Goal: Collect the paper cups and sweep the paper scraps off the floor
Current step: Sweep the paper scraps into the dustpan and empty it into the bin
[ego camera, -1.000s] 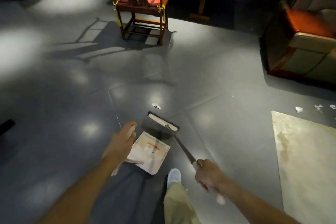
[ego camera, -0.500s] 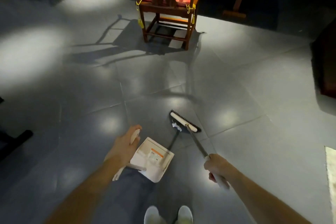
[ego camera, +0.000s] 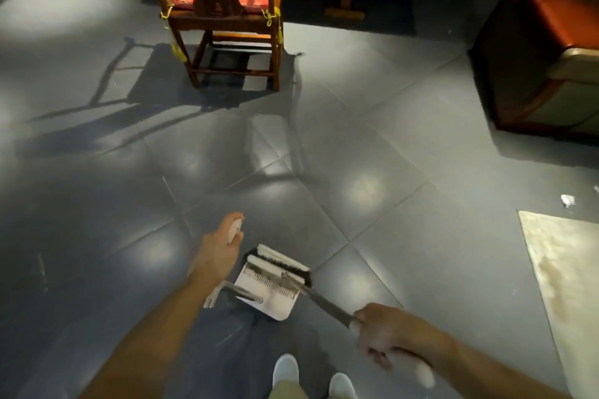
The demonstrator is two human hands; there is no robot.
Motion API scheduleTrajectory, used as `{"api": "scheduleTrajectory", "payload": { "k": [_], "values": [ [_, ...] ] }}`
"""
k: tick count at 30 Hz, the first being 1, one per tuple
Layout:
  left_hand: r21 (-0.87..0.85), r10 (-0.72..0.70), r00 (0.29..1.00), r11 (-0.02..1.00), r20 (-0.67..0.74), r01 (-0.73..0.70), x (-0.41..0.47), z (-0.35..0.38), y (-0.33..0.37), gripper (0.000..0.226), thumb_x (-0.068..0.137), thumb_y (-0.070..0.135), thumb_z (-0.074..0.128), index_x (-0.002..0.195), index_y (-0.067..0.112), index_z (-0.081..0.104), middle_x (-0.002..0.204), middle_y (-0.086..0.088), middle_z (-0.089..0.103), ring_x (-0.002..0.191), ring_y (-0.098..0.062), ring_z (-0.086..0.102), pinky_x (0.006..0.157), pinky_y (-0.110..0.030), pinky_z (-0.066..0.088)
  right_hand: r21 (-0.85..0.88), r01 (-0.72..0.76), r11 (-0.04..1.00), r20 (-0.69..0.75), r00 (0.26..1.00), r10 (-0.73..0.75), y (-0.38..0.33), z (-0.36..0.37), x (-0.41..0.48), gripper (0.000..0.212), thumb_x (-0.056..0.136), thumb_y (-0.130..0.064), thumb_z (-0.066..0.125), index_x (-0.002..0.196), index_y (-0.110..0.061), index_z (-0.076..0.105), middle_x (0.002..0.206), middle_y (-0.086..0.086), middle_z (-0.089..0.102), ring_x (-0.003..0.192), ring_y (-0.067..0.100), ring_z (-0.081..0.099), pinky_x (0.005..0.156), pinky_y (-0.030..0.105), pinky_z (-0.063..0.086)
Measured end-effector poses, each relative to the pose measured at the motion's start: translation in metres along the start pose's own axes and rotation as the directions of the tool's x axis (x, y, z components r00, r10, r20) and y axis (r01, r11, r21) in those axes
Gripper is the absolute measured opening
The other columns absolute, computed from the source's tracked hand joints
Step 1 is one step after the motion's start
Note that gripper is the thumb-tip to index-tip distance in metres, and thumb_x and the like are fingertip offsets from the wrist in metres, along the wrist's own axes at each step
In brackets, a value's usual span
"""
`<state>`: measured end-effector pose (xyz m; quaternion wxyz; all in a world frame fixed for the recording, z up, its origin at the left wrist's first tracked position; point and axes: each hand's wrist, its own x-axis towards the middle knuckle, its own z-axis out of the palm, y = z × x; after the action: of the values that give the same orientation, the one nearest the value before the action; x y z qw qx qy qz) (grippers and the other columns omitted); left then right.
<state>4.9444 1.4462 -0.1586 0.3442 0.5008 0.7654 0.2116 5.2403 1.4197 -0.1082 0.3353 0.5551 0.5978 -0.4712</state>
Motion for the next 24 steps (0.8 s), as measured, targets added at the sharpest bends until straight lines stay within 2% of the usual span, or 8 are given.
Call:
{"api": "scheduleTrajectory", "payload": {
  "k": [2,4,6,9,12,15,19,24],
  "values": [
    [0.004,0.035,0.999,0.999,0.026,-0.035,0.013,-0.003,0.010,0.026,0.098,0.022,0.045,0.122,0.031,0.049,0.097,-0.016,0.058,0.077,-0.028,0.057,0.071,-0.032,0.043,0.071,-0.005,0.997,0.002,1.000,0.005,0.006,-0.018,-0.017,0.013,0.068,-0.006,0.061,0.078,-0.014,0.062,0.048,-0.003,0.055,0.036,0.002,0.050,0.053,0.024,0.042],
    [0.003,0.082,0.996,0.997,0.047,-0.082,0.024,-0.005,0.022,0.024,0.098,0.021,0.046,0.120,0.026,0.051,0.089,-0.016,0.058,0.066,-0.021,0.052,0.063,-0.028,0.039,0.129,-0.015,0.992,-0.026,0.999,0.019,0.015,-0.029,-0.031,0.023,0.067,-0.003,0.060,0.088,-0.011,0.065,0.050,-0.002,0.054,0.031,0.004,0.046,0.056,0.029,0.042],
    [0.007,0.138,0.989,0.990,0.056,-0.138,0.034,-0.004,0.037,0.023,0.098,0.019,0.047,0.119,0.023,0.053,0.093,-0.016,0.061,0.070,-0.021,0.055,0.065,-0.027,0.038,0.147,-0.023,0.989,-0.059,0.998,0.032,0.022,-0.037,-0.040,0.030,0.069,0.000,0.060,0.097,-0.009,0.065,0.060,-0.001,0.055,0.027,0.002,0.045,0.054,0.028,0.041],
    [0.011,0.206,0.976,0.978,0.072,-0.207,0.056,0.009,0.070,0.021,0.098,0.021,0.047,0.117,0.024,0.055,0.089,-0.011,0.061,0.075,-0.022,0.057,0.066,-0.027,0.037,0.296,-0.021,0.955,-0.153,0.986,0.069,0.038,-0.054,-0.039,0.045,0.076,-0.003,0.057,0.121,-0.003,0.058,0.063,-0.001,0.052,0.026,-0.001,0.044,0.053,0.023,0.040],
    [0.038,0.305,0.948,0.950,0.097,-0.309,0.083,0.030,0.116,0.017,0.097,0.021,0.049,0.112,0.026,0.055,0.069,0.000,0.054,0.059,-0.013,0.052,0.055,-0.026,0.039,0.475,-0.007,0.880,-0.231,0.964,0.132,0.065,-0.075,-0.027,0.042,0.078,-0.002,0.055,0.119,-0.007,0.059,0.062,-0.001,0.051,0.036,0.004,0.047,0.049,0.022,0.040],
    [0.041,0.432,0.898,0.899,0.085,-0.436,0.111,0.056,0.178,0.013,0.096,0.019,0.051,0.103,0.028,0.055,0.066,0.009,0.053,0.056,-0.006,0.052,0.053,-0.014,0.040,0.652,0.036,0.758,-0.293,0.933,0.207,0.110,-0.096,-0.012,0.041,0.081,-0.003,0.056,0.121,-0.010,0.056,0.069,0.001,0.055,0.043,0.008,0.050,0.043,0.019,0.040],
    [0.067,0.492,0.855,0.859,0.163,-0.507,0.151,0.102,0.270,0.012,0.098,0.022,0.046,0.109,0.025,0.052,0.071,-0.002,0.057,0.064,-0.023,0.056,0.063,-0.037,0.048,0.736,0.107,0.668,-0.401,0.864,0.303,0.184,-0.140,0.009,0.044,0.082,-0.002,0.052,0.126,-0.006,0.055,0.084,0.009,0.062,0.049,0.012,0.053,0.042,0.019,0.043],
    [0.066,0.522,0.828,0.837,0.204,-0.543,0.199,0.179,0.392,0.020,0.098,0.027,0.045,0.118,0.028,0.051,0.081,-0.004,0.056,0.073,-0.028,0.056,0.068,-0.037,0.048,0.832,0.157,0.533,-0.417,0.810,0.412,0.288,-0.225,0.024,0.034,0.082,0.000,0.048,0.114,0.002,0.059,0.075,0.015,0.062,0.045,0.018,0.053,0.040,0.022,0.045]
  ]
}}
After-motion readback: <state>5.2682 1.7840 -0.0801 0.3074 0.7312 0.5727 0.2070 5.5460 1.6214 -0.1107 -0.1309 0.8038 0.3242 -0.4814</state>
